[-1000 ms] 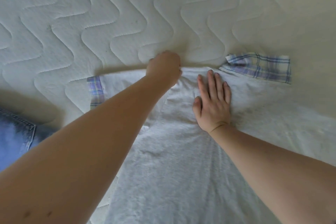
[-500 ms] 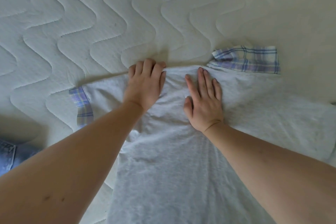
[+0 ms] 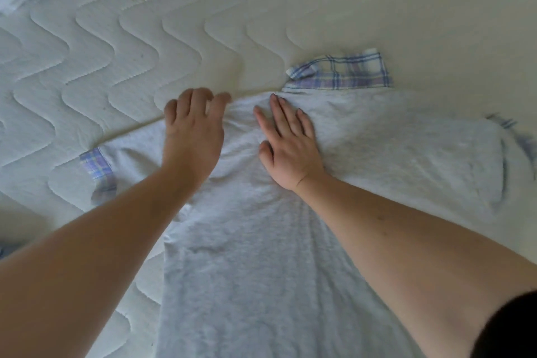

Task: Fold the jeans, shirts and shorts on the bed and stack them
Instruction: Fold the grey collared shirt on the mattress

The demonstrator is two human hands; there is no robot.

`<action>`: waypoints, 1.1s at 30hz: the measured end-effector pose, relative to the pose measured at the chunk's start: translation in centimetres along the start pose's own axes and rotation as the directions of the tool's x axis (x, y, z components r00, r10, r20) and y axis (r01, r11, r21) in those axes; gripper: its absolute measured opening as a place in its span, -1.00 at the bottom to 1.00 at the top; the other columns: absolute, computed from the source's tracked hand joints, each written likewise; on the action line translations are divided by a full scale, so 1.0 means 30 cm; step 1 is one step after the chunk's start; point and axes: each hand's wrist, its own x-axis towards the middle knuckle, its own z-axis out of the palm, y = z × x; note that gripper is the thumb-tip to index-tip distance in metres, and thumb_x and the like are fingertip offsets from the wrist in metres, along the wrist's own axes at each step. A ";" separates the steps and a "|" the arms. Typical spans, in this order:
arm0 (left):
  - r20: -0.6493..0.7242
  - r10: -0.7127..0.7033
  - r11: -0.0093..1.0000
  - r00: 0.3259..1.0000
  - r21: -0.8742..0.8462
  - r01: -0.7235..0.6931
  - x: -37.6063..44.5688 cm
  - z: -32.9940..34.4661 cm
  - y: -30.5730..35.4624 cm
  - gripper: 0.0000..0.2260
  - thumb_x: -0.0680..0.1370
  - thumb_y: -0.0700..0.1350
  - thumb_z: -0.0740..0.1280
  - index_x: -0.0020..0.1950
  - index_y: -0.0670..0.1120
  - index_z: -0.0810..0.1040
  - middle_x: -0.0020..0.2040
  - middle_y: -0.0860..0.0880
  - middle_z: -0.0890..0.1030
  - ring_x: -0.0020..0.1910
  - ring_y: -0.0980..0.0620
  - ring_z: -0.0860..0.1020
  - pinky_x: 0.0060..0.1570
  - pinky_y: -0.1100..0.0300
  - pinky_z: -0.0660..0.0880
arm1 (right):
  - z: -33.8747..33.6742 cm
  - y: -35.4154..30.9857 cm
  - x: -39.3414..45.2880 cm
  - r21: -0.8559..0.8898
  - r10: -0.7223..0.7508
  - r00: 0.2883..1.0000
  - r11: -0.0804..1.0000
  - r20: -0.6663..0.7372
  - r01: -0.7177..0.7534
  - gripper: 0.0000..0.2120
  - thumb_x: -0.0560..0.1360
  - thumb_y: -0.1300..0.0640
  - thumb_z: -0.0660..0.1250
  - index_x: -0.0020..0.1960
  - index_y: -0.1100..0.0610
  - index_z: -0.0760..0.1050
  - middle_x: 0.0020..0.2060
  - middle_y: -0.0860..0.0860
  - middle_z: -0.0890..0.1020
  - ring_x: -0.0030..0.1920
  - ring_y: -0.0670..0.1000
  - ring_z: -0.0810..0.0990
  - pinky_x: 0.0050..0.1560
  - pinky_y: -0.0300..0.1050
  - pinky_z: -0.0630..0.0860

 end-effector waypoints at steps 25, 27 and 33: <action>0.172 0.322 0.942 0.931 -0.153 -0.298 0.156 0.293 1.202 -0.43 0.65 0.15 -0.12 0.63 -0.03 -0.11 0.61 0.06 -0.15 0.59 0.09 -0.12 0.54 0.02 -0.23 | -0.270 1.142 -0.473 0.435 0.592 0.797 0.691 0.116 -0.577 -0.53 0.65 0.05 0.16 0.53 0.11 0.22 0.43 0.16 0.37 0.41 0.20 0.32 0.41 0.04 0.26; 0.165 0.336 0.938 0.927 -0.149 -0.313 0.163 0.314 1.198 -0.43 0.65 0.14 -0.10 0.62 -0.04 -0.07 0.62 0.04 -0.06 0.59 0.08 -0.06 0.54 -0.02 -0.15 | -0.273 1.154 -0.435 0.478 0.609 0.773 0.632 0.179 -0.609 -0.51 0.59 -0.02 0.27 0.45 0.13 0.33 0.31 0.17 0.45 0.32 0.20 0.39 0.31 0.01 0.34; 0.256 0.343 0.939 0.904 -0.135 -0.317 0.172 0.297 1.195 -0.39 0.63 0.17 -0.10 0.62 -0.05 -0.11 0.62 0.00 -0.09 0.60 0.06 -0.10 0.55 -0.07 -0.15 | -0.299 1.144 -0.482 0.560 0.643 0.753 0.577 0.138 -0.595 -0.85 0.55 0.12 0.32 -0.12 0.12 0.37 -0.24 0.06 0.50 -0.12 0.18 0.51 -0.18 -0.03 0.32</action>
